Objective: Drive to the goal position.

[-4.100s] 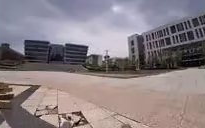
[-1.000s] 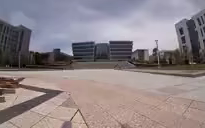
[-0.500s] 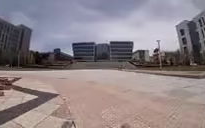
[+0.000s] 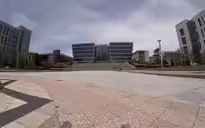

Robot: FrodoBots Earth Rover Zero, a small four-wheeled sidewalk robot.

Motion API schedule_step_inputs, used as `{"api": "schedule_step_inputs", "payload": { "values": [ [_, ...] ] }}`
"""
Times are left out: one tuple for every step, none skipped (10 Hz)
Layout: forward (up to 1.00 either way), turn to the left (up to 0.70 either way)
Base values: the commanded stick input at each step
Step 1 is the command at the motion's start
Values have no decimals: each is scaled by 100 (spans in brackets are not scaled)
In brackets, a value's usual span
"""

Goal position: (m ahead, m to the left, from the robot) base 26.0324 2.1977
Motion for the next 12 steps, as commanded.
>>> {"api": "schedule_step_inputs", "payload": {
  "values": [
    [70,0],
    [70,0],
    [70,0],
    [70,0],
    [70,0],
    [70,0],
    [70,0],
    [70,0],
    [70,0],
    [70,0],
    [70,0],
    [70,0]
  ]
}}
